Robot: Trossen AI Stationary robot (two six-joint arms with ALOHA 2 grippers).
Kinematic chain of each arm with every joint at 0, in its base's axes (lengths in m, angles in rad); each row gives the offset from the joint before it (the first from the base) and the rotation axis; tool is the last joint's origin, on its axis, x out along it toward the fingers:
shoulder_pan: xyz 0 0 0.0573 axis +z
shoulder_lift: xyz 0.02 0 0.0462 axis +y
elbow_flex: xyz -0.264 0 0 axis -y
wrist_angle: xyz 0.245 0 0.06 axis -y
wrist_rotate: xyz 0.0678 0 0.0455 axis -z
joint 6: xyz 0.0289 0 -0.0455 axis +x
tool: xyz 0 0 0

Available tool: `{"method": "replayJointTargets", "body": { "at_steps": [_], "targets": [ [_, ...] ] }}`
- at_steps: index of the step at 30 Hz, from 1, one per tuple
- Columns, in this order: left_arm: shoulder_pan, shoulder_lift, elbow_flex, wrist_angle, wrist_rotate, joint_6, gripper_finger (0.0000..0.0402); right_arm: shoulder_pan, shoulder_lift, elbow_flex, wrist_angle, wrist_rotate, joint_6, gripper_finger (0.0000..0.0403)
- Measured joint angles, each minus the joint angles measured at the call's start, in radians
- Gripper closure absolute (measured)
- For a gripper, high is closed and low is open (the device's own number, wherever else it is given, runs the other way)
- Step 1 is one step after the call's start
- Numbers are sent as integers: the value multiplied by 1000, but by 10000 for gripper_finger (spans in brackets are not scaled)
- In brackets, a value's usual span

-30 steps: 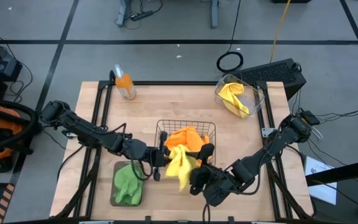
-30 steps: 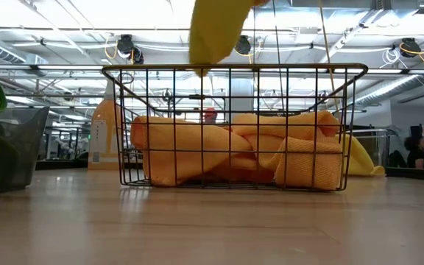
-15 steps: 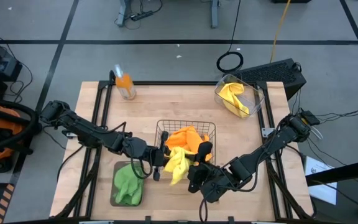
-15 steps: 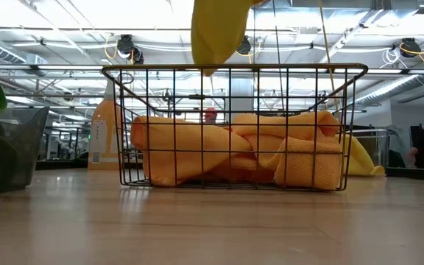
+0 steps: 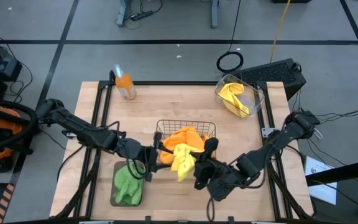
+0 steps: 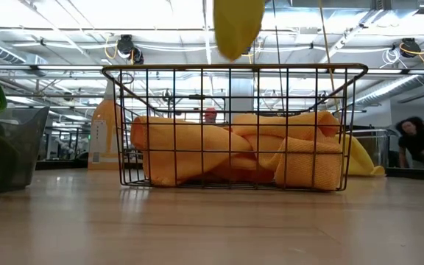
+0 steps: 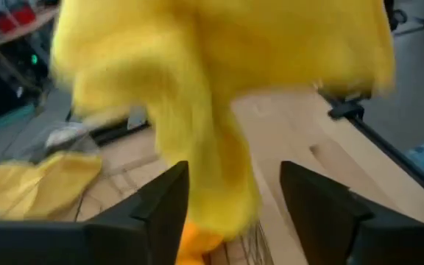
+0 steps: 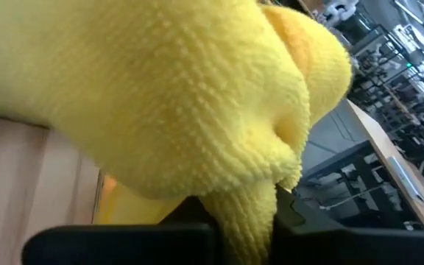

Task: Sort microfiber towel by color & place in baskets
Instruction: Put the yellow microfiber towel into the transparent bin

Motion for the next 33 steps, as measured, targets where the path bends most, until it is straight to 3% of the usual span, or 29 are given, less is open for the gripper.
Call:
{"method": "replayJointTargets", "body": {
  "at_steps": [3, 11, 15, 19, 27, 33],
  "targets": [
    [-6, -33, 0, -50, -30, -42, 163, 3, -50, 0, -57, 6, 1, 383],
    [-4, -68, -1, -139, -85, -74, 160, -61, -253, 0, -375, 108, 81, 382],
    [5, -69, -1, -137, -95, -67, 160, -176, -376, 0, -545, 112, 154, 382],
    [8, -69, -1, -133, -98, -67, 160, -352, -477, 0, -680, 49, 189, 381],
    [8, -69, -1, -122, -98, -66, 160, -746, -602, -55, -672, -142, 141, 381],
    [8, -69, -1, -101, -98, -65, 160, -908, -624, -257, -496, -241, 93, 381]
  ]
}}
